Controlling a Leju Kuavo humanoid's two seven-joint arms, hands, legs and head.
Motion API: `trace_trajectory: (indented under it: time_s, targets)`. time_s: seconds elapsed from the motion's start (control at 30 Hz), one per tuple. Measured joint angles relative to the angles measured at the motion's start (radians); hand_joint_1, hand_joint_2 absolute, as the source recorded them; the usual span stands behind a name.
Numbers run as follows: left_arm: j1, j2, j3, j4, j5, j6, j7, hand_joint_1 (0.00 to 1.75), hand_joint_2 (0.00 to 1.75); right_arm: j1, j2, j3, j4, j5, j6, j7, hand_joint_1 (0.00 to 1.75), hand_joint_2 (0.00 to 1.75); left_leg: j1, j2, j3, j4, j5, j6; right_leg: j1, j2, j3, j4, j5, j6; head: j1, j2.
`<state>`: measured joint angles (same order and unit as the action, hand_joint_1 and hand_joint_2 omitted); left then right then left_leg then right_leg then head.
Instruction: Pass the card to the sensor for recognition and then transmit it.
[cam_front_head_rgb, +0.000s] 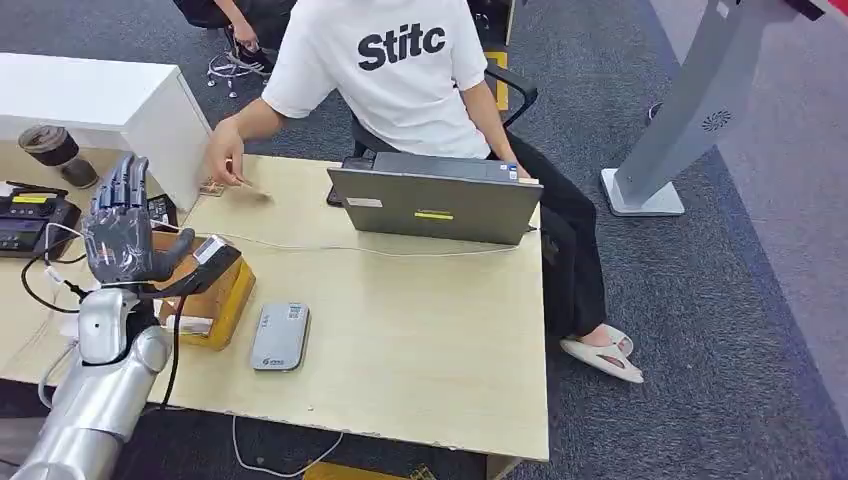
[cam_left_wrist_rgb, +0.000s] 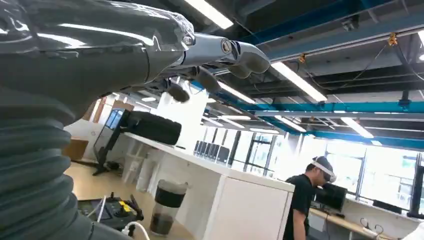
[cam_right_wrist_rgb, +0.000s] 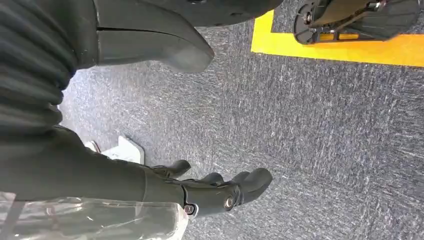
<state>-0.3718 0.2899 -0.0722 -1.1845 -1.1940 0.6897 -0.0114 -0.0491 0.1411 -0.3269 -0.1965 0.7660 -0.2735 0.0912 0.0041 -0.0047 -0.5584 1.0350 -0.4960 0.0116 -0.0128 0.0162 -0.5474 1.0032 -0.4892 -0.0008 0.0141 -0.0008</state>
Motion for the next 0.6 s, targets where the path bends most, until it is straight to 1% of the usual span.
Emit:
trace_trajectory:
  time_s: [0.13, 0.23, 0.27, 0.5, 0.53, 0.57, 0.6]
  targets:
    - [0.022, -0.011, 0.04, -0.014, 0.012, 0.002, -0.048, 0.0, 1.75, 0.0, 0.0, -0.001, 0.0, 0.009, 0.0, -0.002, 0.0, 1.75, 0.0, 0.0, 0.0, 0.0, 0.0, 0.0, 0.0, 0.0, 0.0, 0.0, 0.0, 0.0, 0.0, 0.0]
    - [0.054, -0.034, 0.083, -0.049, 0.06, 0.002, -0.117, 0.0, 1.75, 0.001, 0.0, -0.005, 0.0, 0.009, -0.002, -0.002, 0.0, 1.75, 0.0, 0.0, 0.0, 0.0, 0.0, 0.0, 0.0, 0.0, 0.0, 0.0, 0.0, 0.0, 0.0, 0.0]
    - [0.059, -0.035, 0.089, -0.056, 0.067, 0.002, -0.127, 0.0, 1.75, 0.001, 0.0, -0.006, 0.0, 0.009, -0.003, -0.002, 0.0, 1.75, 0.0, 0.0, 0.0, 0.0, 0.0, 0.0, 0.0, 0.0, 0.0, 0.0, 0.0, 0.0, 0.0, 0.0]
    - [0.061, -0.038, 0.091, -0.059, 0.071, 0.002, -0.132, 0.0, 1.75, 0.001, 0.0, -0.007, 0.0, 0.009, -0.003, -0.002, 0.0, 1.75, 0.0, 0.0, 0.0, 0.0, 0.0, 0.0, 0.0, 0.0, 0.0, 0.0, 0.0, 0.0, 0.0, 0.0]
    - [0.109, -0.064, 0.134, -0.117, 0.141, 0.002, -0.201, 0.0, 1.75, 0.003, 0.0, -0.01, 0.0, 0.009, -0.008, -0.001, 0.0, 1.75, 0.0, 0.0, 0.0, 0.0, 0.0, 0.0, 0.0, 0.0, 0.0, 0.0, 0.0, 0.0, 0.0, 0.0]
    - [0.116, -0.069, 0.14, -0.127, 0.154, 0.003, -0.21, 0.0, 1.75, 0.004, 0.0, -0.011, 0.0, 0.009, -0.01, 0.0, 0.0, 1.75, 0.0, 0.0, 0.0, 0.0, 0.0, 0.0, 0.0, 0.0, 0.0, 0.0, 0.0, 0.0, 0.0, 0.0]
    - [0.192, -0.108, 0.188, -0.208, 0.213, 0.007, -0.252, 0.0, 1.75, 0.007, 0.0, -0.02, 0.0, 0.009, -0.013, 0.004, 0.0, 1.75, 0.0, 0.001, -0.001, 0.0, -0.001, 0.0, 0.0, 0.0, -0.001, -0.001, 0.0, 0.0, 0.0, 0.0]
